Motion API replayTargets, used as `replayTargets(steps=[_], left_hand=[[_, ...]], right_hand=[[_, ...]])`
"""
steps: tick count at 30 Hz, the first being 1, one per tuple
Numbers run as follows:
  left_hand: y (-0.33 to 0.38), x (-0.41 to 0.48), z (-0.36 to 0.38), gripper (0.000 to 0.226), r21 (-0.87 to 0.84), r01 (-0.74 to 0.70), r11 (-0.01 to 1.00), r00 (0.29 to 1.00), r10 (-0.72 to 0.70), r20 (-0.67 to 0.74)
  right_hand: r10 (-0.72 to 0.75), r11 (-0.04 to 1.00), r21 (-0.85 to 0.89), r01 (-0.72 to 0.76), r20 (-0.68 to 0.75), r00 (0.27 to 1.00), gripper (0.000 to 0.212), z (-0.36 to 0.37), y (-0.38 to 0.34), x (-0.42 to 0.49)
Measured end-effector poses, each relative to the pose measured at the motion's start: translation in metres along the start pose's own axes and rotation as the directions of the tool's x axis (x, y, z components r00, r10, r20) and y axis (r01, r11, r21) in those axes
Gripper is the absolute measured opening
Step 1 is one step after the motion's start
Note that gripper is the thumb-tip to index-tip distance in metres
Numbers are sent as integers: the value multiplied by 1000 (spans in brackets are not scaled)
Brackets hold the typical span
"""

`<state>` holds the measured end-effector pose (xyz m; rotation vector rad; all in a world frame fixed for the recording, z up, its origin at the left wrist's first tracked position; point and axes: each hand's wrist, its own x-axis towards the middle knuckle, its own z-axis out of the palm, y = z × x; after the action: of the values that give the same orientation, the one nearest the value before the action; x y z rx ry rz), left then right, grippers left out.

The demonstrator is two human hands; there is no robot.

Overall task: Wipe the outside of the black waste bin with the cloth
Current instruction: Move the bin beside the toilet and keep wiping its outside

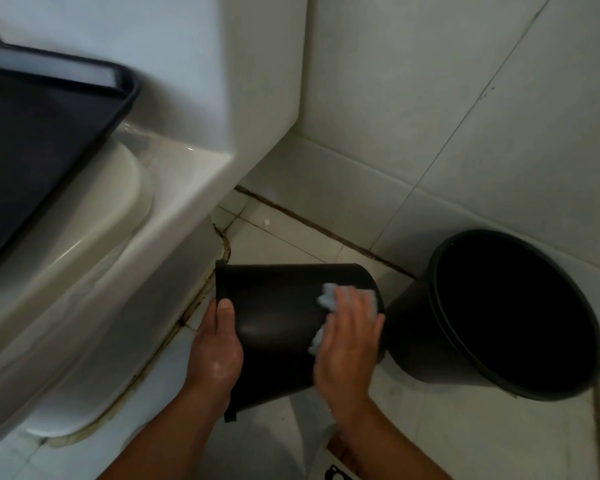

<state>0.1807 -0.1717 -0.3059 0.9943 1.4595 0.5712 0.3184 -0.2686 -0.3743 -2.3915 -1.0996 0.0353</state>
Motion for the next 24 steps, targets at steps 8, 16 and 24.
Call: replayTargets(steps=[8, 16, 24], left_hand=[[-6, 8, -6, 55, -44, 45, 998, 998, -44, 35], [-7, 2, -3, 51, -17, 18, 1000, 999, -17, 45], [-3, 2, 0, 36, -10, -32, 999, 999, 31, -9]], right_hand=[[-575, 802, 52, 594, 333, 747, 69, 1, -37, -9], [253, 967, -40, -251, 38, 967, 46, -20, 15, 50], [-528, 848, 129, 515, 311, 791, 59, -8, -57, 4]])
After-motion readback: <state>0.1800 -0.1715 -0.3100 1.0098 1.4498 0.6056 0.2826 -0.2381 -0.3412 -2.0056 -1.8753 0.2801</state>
